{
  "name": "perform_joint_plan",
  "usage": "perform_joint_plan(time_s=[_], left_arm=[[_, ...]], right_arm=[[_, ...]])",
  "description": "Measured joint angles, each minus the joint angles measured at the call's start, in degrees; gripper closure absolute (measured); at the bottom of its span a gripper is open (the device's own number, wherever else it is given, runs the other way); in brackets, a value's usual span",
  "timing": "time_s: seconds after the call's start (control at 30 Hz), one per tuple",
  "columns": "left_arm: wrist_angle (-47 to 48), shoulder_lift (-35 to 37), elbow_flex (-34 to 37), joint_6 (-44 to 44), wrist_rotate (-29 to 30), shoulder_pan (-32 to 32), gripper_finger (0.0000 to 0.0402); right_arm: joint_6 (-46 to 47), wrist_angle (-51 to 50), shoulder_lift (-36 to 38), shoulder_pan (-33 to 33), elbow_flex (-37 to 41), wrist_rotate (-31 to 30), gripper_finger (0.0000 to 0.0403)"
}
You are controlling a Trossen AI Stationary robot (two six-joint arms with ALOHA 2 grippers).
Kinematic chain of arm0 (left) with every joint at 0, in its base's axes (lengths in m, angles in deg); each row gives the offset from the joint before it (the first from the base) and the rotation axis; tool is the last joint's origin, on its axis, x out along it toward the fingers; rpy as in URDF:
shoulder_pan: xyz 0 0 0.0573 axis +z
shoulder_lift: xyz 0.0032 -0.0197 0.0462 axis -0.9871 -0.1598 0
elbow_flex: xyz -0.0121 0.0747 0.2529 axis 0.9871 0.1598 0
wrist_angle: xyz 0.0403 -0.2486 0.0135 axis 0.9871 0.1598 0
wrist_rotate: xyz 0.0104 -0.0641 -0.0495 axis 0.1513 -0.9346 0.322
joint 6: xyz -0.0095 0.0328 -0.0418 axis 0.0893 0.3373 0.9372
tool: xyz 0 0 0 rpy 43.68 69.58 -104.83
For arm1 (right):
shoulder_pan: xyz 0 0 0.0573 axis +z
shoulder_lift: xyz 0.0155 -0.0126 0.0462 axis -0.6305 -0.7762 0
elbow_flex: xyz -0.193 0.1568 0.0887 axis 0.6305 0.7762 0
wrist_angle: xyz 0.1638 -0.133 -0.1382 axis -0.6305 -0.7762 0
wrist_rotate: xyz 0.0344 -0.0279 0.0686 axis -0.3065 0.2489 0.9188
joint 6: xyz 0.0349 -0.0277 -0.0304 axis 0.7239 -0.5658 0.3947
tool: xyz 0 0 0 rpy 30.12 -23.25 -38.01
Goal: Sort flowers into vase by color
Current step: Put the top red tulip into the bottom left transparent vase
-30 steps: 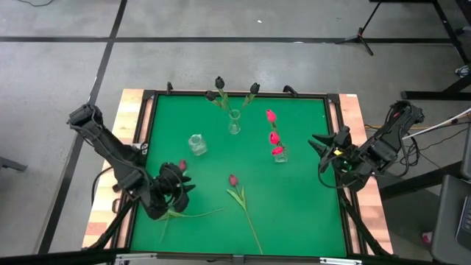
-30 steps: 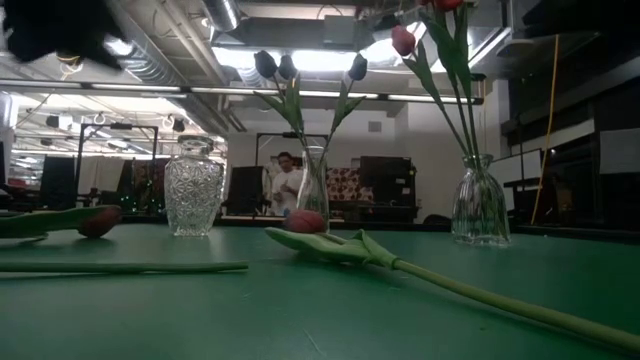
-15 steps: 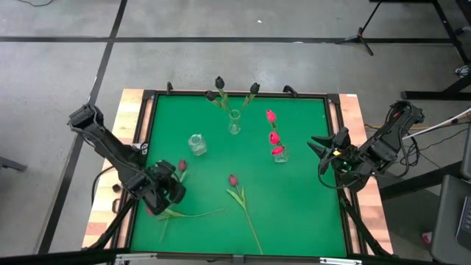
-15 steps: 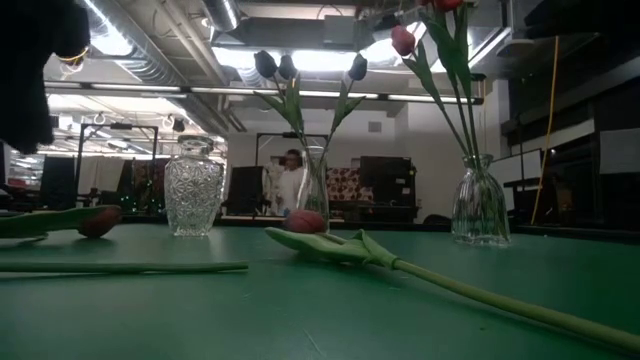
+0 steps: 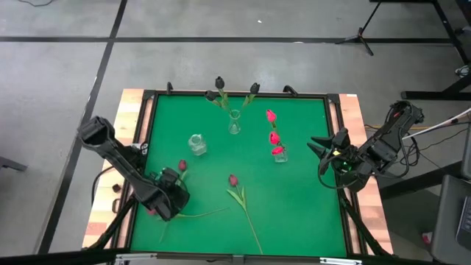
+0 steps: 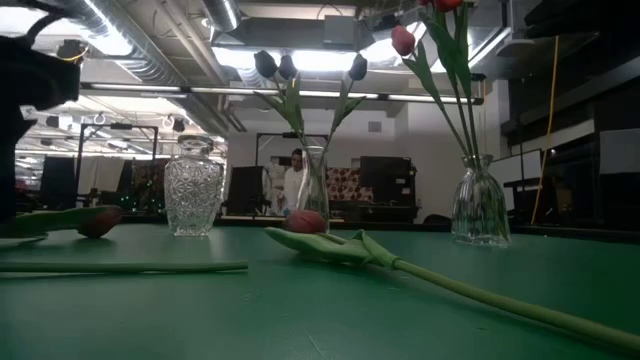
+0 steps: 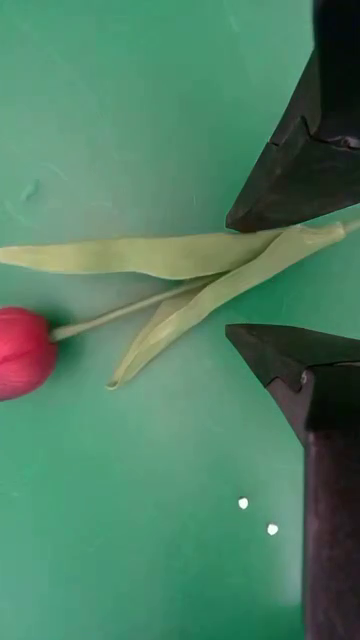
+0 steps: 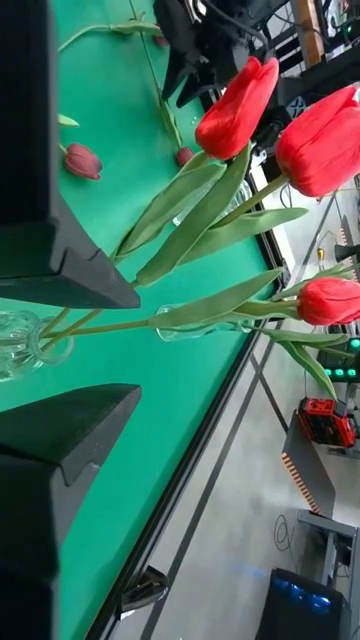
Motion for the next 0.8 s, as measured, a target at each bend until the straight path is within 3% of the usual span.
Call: perform_joint_plan(time_s=[0.27, 0.8], left_arm=[[-2.3, -1.3, 0.0, 1.3, -0.2, 0.3, 0.0248], [-4.7, -3.2, 0.0, -0.7, 0.2, 2.2, 0.0338]], right_arm=[[0.0, 0.1, 0.0, 0.0, 0.0, 0.9, 0.0272], [0.0, 0.4, -2.0, 0.0, 0.0, 2.2, 0.0272]])
